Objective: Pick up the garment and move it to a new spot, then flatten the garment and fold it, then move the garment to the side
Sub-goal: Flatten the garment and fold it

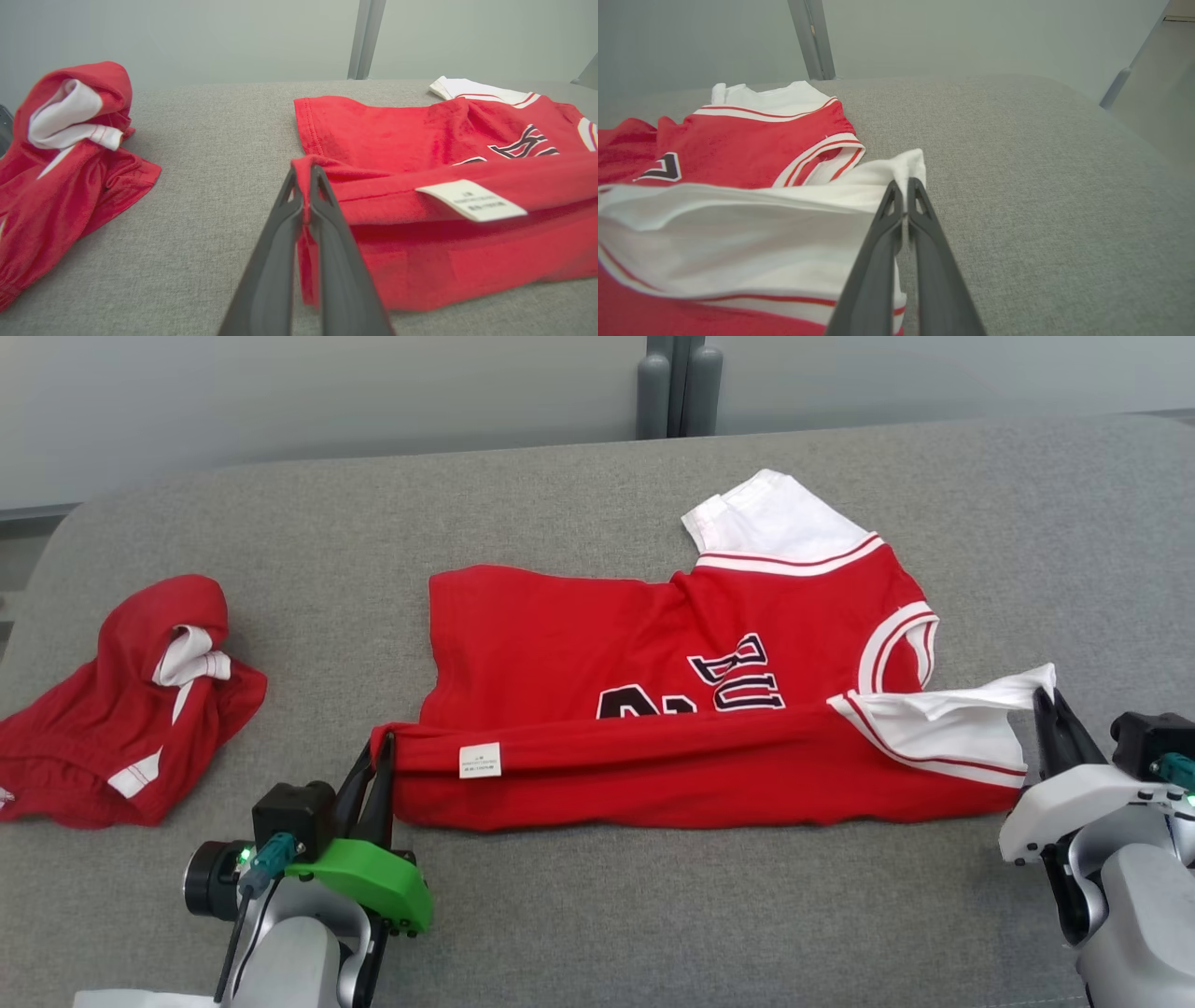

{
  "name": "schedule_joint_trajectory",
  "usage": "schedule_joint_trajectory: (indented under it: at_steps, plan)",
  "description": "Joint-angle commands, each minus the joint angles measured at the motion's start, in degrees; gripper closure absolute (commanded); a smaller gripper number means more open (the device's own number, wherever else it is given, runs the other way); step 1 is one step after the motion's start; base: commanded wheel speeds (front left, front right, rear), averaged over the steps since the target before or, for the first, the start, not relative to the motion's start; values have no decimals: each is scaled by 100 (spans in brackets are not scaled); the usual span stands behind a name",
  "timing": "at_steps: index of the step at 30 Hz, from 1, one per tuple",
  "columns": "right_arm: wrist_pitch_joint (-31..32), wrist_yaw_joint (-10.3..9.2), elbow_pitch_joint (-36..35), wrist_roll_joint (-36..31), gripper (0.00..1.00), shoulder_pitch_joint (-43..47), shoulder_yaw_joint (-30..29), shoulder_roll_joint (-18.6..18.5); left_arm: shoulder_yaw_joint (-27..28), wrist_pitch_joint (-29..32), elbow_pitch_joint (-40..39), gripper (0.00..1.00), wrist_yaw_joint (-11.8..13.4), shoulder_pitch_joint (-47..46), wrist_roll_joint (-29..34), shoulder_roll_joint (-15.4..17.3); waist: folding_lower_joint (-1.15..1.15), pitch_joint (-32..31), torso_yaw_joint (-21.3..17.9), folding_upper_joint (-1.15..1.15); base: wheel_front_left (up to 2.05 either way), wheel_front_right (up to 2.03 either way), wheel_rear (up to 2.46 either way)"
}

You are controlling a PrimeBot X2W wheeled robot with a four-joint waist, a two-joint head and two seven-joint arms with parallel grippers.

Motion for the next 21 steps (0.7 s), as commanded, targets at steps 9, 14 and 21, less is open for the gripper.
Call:
schedule_joint_trajectory:
  at_steps: [9, 14, 21]
  plan:
    - [-15, -13, 124, -138, 100, -415, -6, 4, -57, -1, 174, 100, 55, -474, -2, 41, 0, 438, 35, 0, 0, 0, 0]
    - [-16, -12, -7, -56, 0, -482, -8, 85, -105, -1, 199, 0, 94, -589, -32, 41, 0, 541, -8, 0, 0, 0, 0]
    - [-16, -12, -682, 170, 0, 69, -35, 164, -63, -1, -178, 0, 154, -337, -101, 39, 0, 545, -48, 0, 0, 0, 0]
